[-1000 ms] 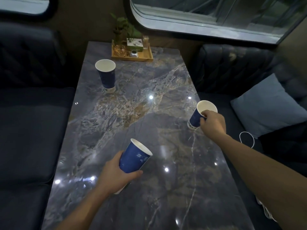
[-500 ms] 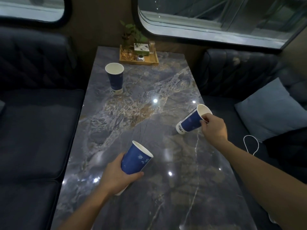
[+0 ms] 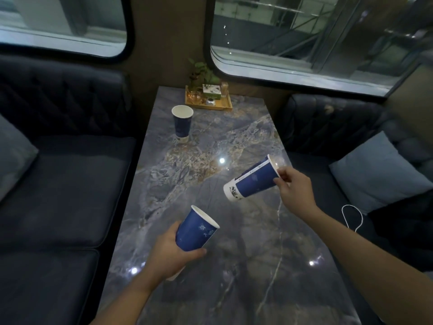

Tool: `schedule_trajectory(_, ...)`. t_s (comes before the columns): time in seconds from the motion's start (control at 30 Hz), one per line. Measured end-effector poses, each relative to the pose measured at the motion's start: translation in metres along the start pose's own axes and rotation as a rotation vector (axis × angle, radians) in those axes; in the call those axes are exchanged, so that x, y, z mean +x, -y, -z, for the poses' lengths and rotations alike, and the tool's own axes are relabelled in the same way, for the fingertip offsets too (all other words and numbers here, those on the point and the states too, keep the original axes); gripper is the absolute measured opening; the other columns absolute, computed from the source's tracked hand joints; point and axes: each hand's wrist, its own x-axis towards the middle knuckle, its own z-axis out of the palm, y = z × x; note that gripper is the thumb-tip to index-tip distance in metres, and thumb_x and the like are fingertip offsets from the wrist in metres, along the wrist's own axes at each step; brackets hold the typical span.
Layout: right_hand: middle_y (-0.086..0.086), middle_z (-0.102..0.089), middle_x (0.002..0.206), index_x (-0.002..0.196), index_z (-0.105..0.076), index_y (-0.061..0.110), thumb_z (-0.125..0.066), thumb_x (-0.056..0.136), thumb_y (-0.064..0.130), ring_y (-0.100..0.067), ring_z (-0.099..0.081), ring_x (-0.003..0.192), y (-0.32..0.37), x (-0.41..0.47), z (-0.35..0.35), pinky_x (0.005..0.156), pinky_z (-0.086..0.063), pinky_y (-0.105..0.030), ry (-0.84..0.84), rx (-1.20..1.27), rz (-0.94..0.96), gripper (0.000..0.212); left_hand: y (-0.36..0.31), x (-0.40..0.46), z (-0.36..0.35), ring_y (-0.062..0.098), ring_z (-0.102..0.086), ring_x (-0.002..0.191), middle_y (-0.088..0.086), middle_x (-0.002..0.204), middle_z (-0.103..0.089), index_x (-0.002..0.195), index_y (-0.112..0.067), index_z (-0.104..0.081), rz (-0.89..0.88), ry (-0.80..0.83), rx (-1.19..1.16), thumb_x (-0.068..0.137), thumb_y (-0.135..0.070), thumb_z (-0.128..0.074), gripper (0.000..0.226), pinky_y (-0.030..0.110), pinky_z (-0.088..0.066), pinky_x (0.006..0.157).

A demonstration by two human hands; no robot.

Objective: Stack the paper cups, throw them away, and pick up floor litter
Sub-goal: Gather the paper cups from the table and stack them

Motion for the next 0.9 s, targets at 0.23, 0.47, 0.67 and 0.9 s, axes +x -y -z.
schedule_trajectory(0.23,0.006,-0.061,0.075,0.080,-0.059,0.018,-0.061,0.085,0.000,-0.001,-0.058,0.071,0.052,-0.048,0.011,0.064,-0.040,-0.004,0.145,0.084,0.110,0.019,0.000,-0.036,0.020,0.011,-0.072,0.077,-0.010,0.094,-0.072,0.107,-0.041,-0.056,-0.043,-0.001,0.038,0.047,-0.051,-0.089,0.069,0.040,-0.063,0.067)
schedule_trajectory(0.47,-0.003,-0.068,0.082,0.086,-0.064,0.011,-0.060,0.086,-0.002,-0.007,-0.062,0.076,0.085,-0.077,0.014,0.068,-0.043,-0.007,0.234,0.166,0.175,0.013,0.004,-0.060,0.031,0.014,-0.073,0.077,-0.007,0.095,-0.073,0.109,-0.038,-0.057,-0.014,0.035,0.046,0.041,-0.051,-0.089,0.077,0.044,-0.063,0.068)
schedule_trajectory(0.67,0.004,-0.066,0.081,0.086,-0.063,0.015,-0.061,0.086,-0.002,-0.007,-0.062,0.078,0.096,-0.088,0.020,0.073,-0.047,-0.016,0.319,0.134,0.261,0.018,0.004,-0.070,0.038,0.014,-0.071,0.070,0.001,0.092,-0.069,0.101,-0.026,-0.052,-0.025,0.136,0.003,0.043,-0.043,-0.095,0.074,0.028,-0.058,0.056)
schedule_trajectory(0.9,0.008,-0.062,0.079,0.083,-0.059,0.020,-0.056,0.088,-0.007,0.006,-0.059,0.075,0.128,-0.126,0.009,0.073,-0.044,-0.008,0.391,0.185,0.266,0.028,0.017,-0.106,0.071,0.007,-0.073,0.089,-0.006,0.106,-0.075,0.113,-0.032,-0.063,-0.105,0.171,-0.076,0.050,-0.055,-0.089,0.072,0.026,-0.059,0.076)
